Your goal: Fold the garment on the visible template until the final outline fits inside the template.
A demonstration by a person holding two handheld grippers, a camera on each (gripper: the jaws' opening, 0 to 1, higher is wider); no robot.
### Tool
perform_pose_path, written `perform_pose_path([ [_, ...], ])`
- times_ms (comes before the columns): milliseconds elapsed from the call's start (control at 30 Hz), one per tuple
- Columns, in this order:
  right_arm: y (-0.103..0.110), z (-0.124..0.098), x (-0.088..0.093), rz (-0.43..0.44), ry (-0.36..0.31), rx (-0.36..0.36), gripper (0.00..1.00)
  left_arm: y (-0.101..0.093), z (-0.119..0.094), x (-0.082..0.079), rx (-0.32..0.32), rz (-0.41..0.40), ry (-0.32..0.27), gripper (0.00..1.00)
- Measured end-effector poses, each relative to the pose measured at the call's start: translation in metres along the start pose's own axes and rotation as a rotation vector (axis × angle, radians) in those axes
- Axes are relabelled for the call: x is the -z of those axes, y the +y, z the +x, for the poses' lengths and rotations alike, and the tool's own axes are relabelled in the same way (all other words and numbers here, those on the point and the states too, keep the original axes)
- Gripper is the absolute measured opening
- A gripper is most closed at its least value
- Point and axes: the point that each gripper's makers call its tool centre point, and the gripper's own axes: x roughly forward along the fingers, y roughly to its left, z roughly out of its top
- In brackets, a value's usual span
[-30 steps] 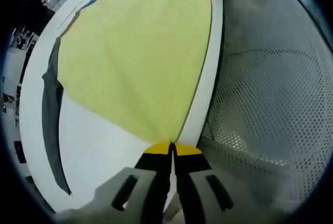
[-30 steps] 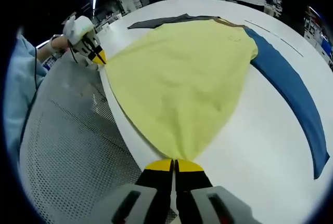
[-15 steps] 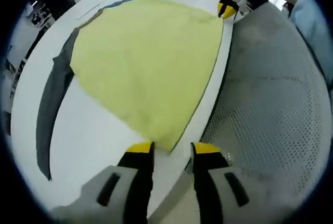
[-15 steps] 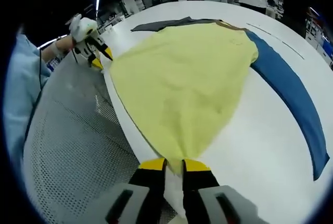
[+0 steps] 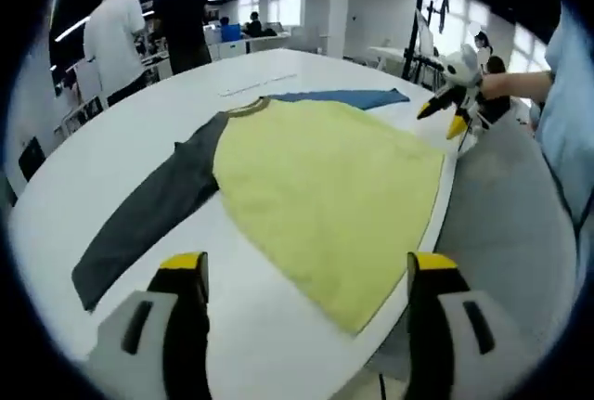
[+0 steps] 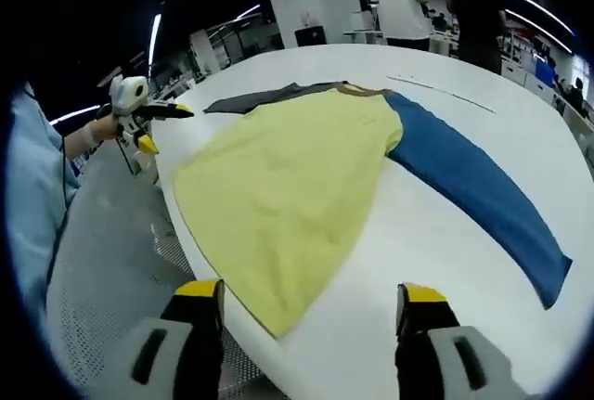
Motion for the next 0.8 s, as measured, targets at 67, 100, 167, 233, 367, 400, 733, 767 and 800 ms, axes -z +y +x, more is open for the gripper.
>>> perform_pose_path([
  [67,-0.007,-0.002,-0.004,0.012,-0.030,0.034,0.93,0.003,0.000,-0.006,-0.002,-0.030,-0.051,0.98],
  [100,-0.012,-0.003,-0.006,0.020,-0.045,0.053,0.99,0.003,-0.001,-0.007,0.004,-0.040,-0.063,0.99],
  [167,-0.016,-0.006,-0.009,0.020,-0.063,0.063,1.00,0.003,0.000,-0.012,0.007,-0.052,-0.111,0.99],
  [233,-0.021,-0.008,-0.012,0.051,-0.081,0.075,1.00,0.001,0.000,-0.013,0.015,-0.058,-0.125,0.99],
  [367,-0.030,-0.011,-0.017,0.058,-0.105,0.102,1.00,-0.001,0.002,-0.013,0.017,-0.058,-0.127,0.99],
  [400,-0.032,-0.011,-0.017,0.064,-0.107,0.107,1.00,0.000,0.002,-0.013,0.015,-0.062,-0.131,0.99],
  [733,-0.065,-0.013,-0.011,0.094,-0.101,0.171,1.00,0.003,0.004,-0.011,-0.003,-0.094,-0.153,0.99],
  [767,-0.071,-0.015,-0.012,0.109,-0.104,0.191,0.99,0.004,0.004,-0.012,-0.004,-0.100,-0.157,0.99],
  [800,-0.082,-0.018,-0.013,0.133,-0.116,0.220,0.98,0.005,0.004,-0.011,-0.006,-0.115,-0.165,0.99],
])
